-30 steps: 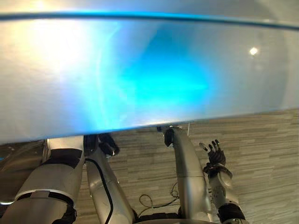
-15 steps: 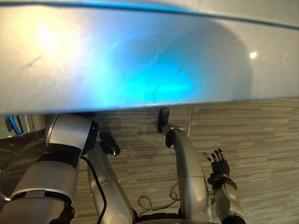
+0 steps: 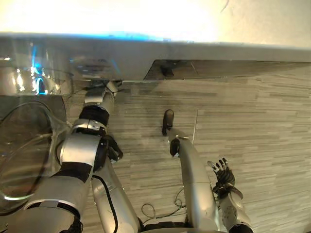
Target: Pick up the laundry basket with both hands and put the clothes into the washing machine.
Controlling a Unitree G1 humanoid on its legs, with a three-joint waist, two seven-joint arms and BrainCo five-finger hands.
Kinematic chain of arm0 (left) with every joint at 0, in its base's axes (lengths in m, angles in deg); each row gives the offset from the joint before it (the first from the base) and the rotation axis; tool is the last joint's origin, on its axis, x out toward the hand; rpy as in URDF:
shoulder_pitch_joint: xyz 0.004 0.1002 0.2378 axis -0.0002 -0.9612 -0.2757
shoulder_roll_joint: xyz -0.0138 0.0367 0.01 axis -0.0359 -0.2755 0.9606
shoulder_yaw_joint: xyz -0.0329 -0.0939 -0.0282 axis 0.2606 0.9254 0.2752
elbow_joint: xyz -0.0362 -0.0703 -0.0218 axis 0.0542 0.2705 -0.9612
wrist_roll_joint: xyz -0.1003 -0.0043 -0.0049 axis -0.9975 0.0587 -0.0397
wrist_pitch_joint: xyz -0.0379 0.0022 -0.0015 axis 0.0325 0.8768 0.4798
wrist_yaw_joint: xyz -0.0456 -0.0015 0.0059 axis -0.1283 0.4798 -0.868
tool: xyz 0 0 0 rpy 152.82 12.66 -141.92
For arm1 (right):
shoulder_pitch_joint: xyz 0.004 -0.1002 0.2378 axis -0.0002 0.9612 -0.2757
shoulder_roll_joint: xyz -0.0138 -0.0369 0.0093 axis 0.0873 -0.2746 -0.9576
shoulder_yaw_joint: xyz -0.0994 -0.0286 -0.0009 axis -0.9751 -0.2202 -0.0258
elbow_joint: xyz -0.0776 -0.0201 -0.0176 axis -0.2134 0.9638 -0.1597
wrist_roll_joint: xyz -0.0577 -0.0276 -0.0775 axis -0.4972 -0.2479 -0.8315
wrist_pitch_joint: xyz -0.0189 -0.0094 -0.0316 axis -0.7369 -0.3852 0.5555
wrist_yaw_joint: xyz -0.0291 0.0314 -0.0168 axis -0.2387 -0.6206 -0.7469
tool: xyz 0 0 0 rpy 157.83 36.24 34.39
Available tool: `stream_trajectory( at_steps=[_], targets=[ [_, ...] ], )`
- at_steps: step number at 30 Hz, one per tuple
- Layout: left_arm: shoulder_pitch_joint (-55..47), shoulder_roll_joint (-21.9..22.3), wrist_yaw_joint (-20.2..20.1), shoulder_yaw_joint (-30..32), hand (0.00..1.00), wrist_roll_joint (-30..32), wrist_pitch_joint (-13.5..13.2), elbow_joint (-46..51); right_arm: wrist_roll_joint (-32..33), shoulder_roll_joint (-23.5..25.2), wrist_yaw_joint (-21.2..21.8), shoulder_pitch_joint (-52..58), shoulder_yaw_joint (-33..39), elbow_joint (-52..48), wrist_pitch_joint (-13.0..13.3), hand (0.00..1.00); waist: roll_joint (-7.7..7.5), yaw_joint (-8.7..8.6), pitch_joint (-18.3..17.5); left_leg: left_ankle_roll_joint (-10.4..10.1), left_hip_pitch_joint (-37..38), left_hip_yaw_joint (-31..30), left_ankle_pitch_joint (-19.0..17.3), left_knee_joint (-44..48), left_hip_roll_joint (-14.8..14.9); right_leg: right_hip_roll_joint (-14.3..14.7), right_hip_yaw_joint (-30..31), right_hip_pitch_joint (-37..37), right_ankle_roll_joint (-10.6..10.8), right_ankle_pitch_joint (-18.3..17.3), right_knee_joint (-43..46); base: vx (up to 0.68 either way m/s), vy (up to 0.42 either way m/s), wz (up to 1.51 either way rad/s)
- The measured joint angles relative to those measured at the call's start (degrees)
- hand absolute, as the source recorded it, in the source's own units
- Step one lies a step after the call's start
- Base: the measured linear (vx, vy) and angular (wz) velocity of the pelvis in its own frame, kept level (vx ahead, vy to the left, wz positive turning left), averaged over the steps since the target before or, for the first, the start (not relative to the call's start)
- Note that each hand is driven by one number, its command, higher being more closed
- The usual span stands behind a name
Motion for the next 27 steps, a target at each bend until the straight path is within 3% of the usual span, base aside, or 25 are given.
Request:
stream_trajectory(
  at_steps=[2,3,5,7,10,15,18,24,27],
  targets=[
    [-2.59,0.68,-0.15,1.77,0.00,-6.93,-1.96,1.09,0.01,0.51,-0.02,-0.62,-0.65,0.63,-0.02,0.00,-1.09,-0.54,-0.76,0.39,0.10,0.09,0.23,-0.43,-0.31,-0.10,0.18,0.14,0.05,0.64,-0.90,-0.02,0.081,-0.03],
    [-4.77,1.78,-0.54,3.55,0.00,-13.78,-2.91,2.10,0.00,0.76,-0.12,-1.21,-1.08,1.31,0.02,0.00,-1.28,-0.71,-0.88,0.39,0.29,-0.27,0.23,-0.49,-0.36,-0.05,-0.04,1.04,0.21,1.15,-1.93,-0.01,0.077,0.05],
    [-9.74,5.99,-1.07,7.87,0.00,-22.40,-4.27,2.64,0.02,0.89,-0.21,-2.58,-1.63,2.55,-0.07,0.00,-1.88,-0.76,-1.27,0.71,1.68,-0.15,0.42,-1.28,-1.08,-0.52,-0.04,2.51,0.49,1.43,-2.90,0.00,0.091,0.14],
    [-15.40,10.12,-0.89,11.97,0.00,-26.15,-4.24,2.62,0.02,1.15,-0.30,-2.98,-2.53,2.63,-0.07,0.00,-2.10,-0.75,-1.42,1.13,3.43,0.17,0.75,-2.56,-2.25,-1.09,-0.21,4.21,0.67,1.54,-3.62,0.02,0.076,0.25],
    [-22.75,12.96,0.26,15.38,0.00,-26.28,-4.13,2.62,-0.06,1.76,-0.63,-3.69,-2.63,2.74,-0.13,0.00,-2.34,-0.54,-1.57,1.20,5.66,0.80,0.83,-3.62,-2.92,-1.56,0.07,6.41,1.02,1.78,-4.88,0.02,0.068,0.11],
    [-30.67,14.04,0.16,18.39,0.00,-12.54,-3.92,6.61,-0.62,1.86,-1.23,-4.22,-2.62,4.03,-0.58,0.00,-2.35,-0.09,-1.74,1.67,9.98,1.34,1.87,-6.59,-4.58,-2.72,-0.10,11.49,1.61,3.02,-8.79,0.01,0.070,0.16],
    [-34.20,14.40,0.03,18.37,0.00,-4.08,-4.04,7.84,-1.10,1.84,-1.28,-4.19,-2.52,6.20,-0.83,0.00,-2.32,0.82,-2.13,1.93,14.61,1.60,4.15,-11.25,-7.29,-4.44,-1.22,16.08,1.71,3.32,-11.20,0.04,0.051,0.45],
    [-48.01,17.31,-2.40,17.74,0.00,9.68,-3.15,6.30,-2.80,1.79,-1.01,-3.98,-2.17,11.69,-1.13,0.00,-1.37,1.85,-8.46,1.72,26.16,2.30,7.27,-20.34,-11.40,-7.13,-2.93,26.45,2.06,3.04,-15.10,0.07,0.024,0.31],
    [-52.74,18.52,-4.56,15.95,0.00,14.06,-2.07,4.59,-3.08,1.60,0.02,-2.52,-1.15,13.47,-2.06,0.00,0.10,2.61,-11.20,1.71,32.00,2.36,8.70,-24.70,-13.33,-8.31,-4.18,31.93,2.72,2.39,-16.50,0.05,0.002,0.33]
  ],
)
